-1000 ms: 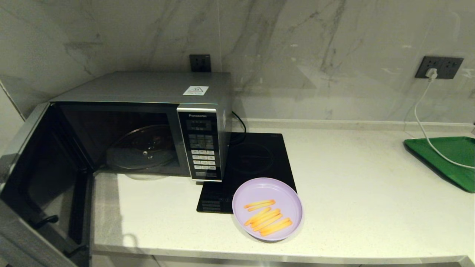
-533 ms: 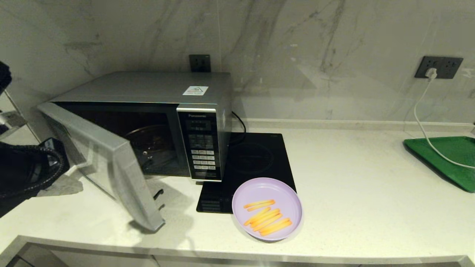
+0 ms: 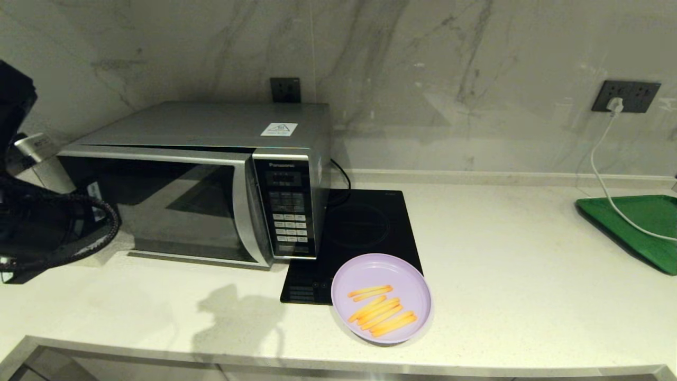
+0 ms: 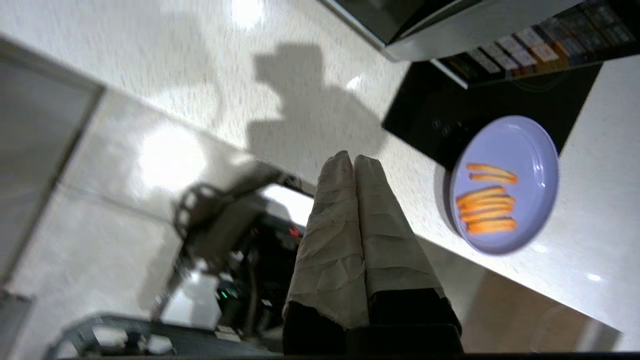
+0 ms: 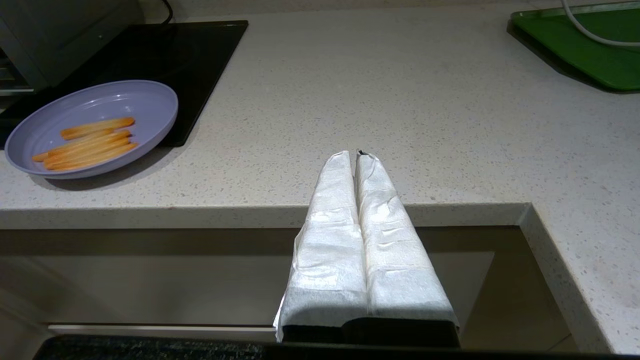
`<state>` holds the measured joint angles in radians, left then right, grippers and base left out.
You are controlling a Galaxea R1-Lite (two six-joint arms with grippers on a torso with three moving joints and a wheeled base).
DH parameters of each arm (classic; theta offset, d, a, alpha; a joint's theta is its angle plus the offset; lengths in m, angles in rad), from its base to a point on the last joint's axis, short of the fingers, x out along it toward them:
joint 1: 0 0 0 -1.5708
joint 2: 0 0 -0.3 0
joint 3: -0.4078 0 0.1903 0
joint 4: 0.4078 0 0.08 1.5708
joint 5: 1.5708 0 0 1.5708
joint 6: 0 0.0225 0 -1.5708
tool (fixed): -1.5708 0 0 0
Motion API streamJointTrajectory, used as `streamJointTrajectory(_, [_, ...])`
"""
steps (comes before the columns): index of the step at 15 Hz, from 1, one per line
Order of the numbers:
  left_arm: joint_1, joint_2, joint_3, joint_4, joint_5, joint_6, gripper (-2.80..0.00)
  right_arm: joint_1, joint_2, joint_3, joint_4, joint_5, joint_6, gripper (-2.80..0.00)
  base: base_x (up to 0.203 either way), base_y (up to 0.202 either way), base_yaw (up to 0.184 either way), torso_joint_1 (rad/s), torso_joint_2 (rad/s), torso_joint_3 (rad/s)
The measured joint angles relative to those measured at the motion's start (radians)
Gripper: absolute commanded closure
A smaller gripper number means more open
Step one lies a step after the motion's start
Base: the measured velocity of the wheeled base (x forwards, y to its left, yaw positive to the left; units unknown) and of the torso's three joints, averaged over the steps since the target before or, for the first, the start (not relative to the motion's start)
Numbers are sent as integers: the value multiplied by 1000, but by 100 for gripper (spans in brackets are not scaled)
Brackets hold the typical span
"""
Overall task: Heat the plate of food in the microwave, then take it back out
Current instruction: Close the microwave oven
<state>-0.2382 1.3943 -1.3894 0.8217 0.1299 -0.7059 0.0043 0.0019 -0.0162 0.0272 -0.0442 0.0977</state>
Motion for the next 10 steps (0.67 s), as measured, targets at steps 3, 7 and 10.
streamJointTrajectory(3, [-1, 78, 0, -139, 78, 86, 0, 0, 0, 0, 0, 0, 0, 0, 0, 0, 0, 0, 0, 0])
streamJointTrajectory(7, [-9, 196, -1, -286, 102, 140, 0, 0, 0, 0, 0, 0, 0, 0, 0, 0, 0, 0, 0, 0])
streamJointTrajectory(10, [-28, 260, -2, -353, 101, 142, 0, 0, 0, 0, 0, 0, 0, 0, 0, 0, 0, 0, 0, 0])
